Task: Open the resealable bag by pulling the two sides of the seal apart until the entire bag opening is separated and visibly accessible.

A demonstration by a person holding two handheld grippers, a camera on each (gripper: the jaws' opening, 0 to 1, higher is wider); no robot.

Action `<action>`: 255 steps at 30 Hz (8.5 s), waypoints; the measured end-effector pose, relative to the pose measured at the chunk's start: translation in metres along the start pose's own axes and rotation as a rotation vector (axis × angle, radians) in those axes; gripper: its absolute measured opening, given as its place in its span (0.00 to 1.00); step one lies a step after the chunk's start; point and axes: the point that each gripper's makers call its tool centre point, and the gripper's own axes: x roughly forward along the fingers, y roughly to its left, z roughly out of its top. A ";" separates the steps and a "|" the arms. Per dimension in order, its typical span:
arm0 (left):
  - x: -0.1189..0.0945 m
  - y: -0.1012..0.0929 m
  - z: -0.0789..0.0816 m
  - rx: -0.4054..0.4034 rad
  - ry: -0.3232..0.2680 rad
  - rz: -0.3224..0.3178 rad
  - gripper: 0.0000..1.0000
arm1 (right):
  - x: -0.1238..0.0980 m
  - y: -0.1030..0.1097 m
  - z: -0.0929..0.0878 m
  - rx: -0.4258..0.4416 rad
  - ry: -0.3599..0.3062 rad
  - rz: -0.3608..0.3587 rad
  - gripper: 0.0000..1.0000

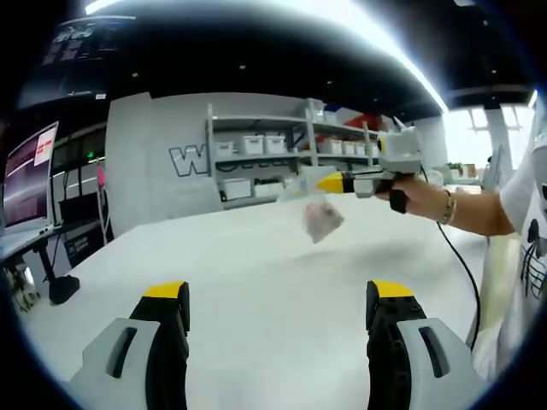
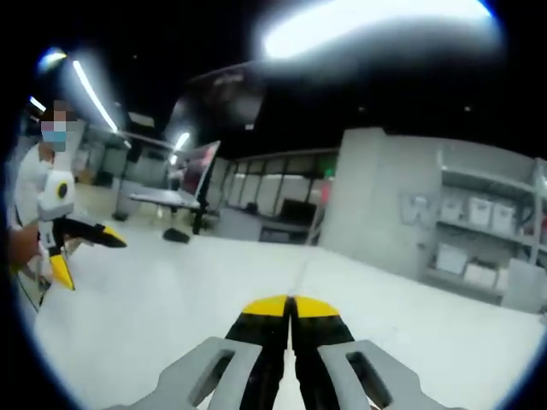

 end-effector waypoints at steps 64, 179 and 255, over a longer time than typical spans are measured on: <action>0.000 -0.013 0.001 0.013 -0.005 -0.023 0.83 | -0.071 0.072 0.026 0.054 -0.113 0.084 0.00; 0.003 -0.087 0.001 1.072 -0.101 -0.170 0.09 | -0.096 0.199 -0.035 0.050 0.043 0.534 0.00; 0.001 -0.080 0.012 1.299 -0.067 -0.153 0.01 | -0.068 0.186 -0.002 0.418 0.027 0.361 0.00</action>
